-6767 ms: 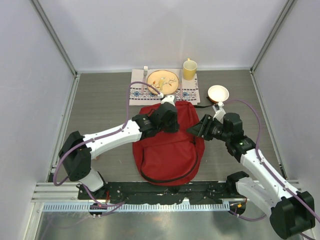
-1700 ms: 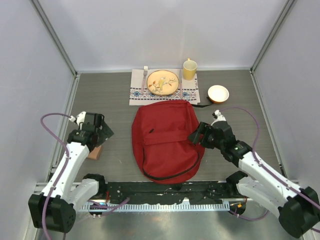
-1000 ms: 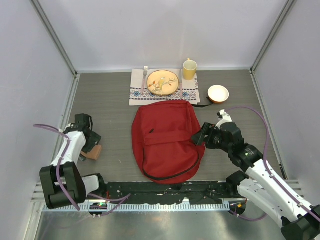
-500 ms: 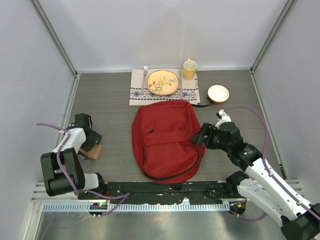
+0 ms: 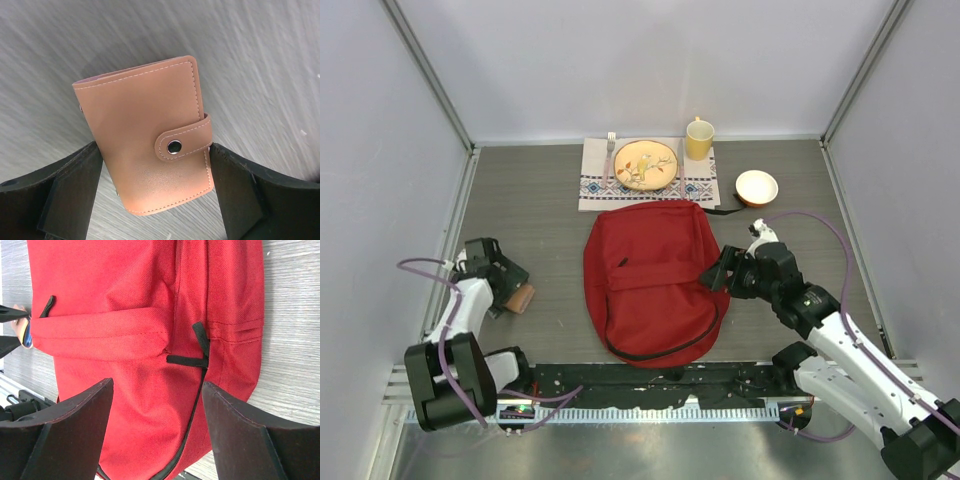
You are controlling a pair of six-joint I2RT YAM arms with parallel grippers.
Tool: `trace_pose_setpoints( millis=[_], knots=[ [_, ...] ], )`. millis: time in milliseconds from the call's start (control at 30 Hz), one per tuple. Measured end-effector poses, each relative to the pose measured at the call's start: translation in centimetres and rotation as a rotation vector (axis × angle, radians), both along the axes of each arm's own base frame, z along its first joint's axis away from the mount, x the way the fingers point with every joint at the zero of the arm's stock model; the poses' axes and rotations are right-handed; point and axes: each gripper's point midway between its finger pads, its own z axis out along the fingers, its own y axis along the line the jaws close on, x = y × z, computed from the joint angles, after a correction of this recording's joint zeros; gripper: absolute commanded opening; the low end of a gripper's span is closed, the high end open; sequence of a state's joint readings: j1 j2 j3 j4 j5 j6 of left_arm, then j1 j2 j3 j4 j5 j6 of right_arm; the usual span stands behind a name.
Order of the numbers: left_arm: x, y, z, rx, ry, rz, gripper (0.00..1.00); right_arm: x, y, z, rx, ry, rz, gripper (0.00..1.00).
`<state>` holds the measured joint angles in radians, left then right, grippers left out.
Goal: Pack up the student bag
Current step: Move the personal item to the center of the board.
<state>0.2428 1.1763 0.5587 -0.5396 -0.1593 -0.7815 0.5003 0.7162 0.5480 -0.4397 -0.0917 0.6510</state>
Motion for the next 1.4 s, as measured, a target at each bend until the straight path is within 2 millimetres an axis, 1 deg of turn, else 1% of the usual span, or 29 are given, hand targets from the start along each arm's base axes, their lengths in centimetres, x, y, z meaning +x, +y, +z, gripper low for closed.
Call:
trace_pose_setpoints(
  millis=[133, 267, 367, 433, 467, 533, 567, 633, 733, 867, 1000, 1400],
  knots=[
    [0.7, -2.5, 0.9, -0.100, -0.130, -0.068, 0.88, 0.1, 0.3, -0.1, 0.006, 0.008, 0.007, 0.77],
    [0.6, -4.2, 1.3, -0.174, -0.178, -0.115, 0.88, 0.1, 0.6, -0.4, 0.011, 0.021, 0.015, 0.77],
    [0.6, -5.2, 1.5, -0.219, -0.191, -0.145, 0.88, 0.2, 0.7, -0.4, 0.014, 0.024, 0.016, 0.77],
    [0.6, -5.7, 1.4, -0.243, -0.190, -0.168, 0.89, 0.3, 0.9, -0.4, 0.020, 0.026, 0.018, 0.77],
    [0.7, -6.0, 1.4, -0.251, -0.188, -0.181, 0.92, 0.3, 0.9, -0.4, 0.023, 0.029, 0.018, 0.77],
    [1.0, -6.5, 1.4, -0.263, -0.194, -0.211, 0.92, 0.4, 1.1, -0.5, 0.028, 0.034, 0.021, 0.77],
    [1.2, -6.9, 1.5, -0.273, -0.196, -0.228, 0.93, 0.5, 1.2, -0.5, 0.031, 0.038, 0.020, 0.77],
    [1.7, -7.6, 1.5, -0.297, -0.203, -0.259, 1.00, 0.5, 1.3, -0.6, 0.035, 0.041, 0.020, 0.77],
    [2.4, -8.7, 1.7, -0.310, -0.208, -0.312, 1.00, 0.6, 1.4, -0.3, 0.046, 0.036, 0.021, 0.77],
    [2.7, -10.1, 1.6, -0.284, -0.169, -0.395, 1.00, 0.7, 1.5, -0.2, 0.056, 0.032, 0.020, 0.77],
    [2.4, -10.1, 1.4, -0.232, -0.127, -0.415, 1.00, 0.6, 1.5, -0.1, 0.063, 0.036, 0.013, 0.77],
    [1.9, -6.8, 1.0, -0.074, -0.047, -0.315, 1.00, 0.5, 1.5, -0.1, 0.071, 0.038, 0.008, 0.77]
  ],
)
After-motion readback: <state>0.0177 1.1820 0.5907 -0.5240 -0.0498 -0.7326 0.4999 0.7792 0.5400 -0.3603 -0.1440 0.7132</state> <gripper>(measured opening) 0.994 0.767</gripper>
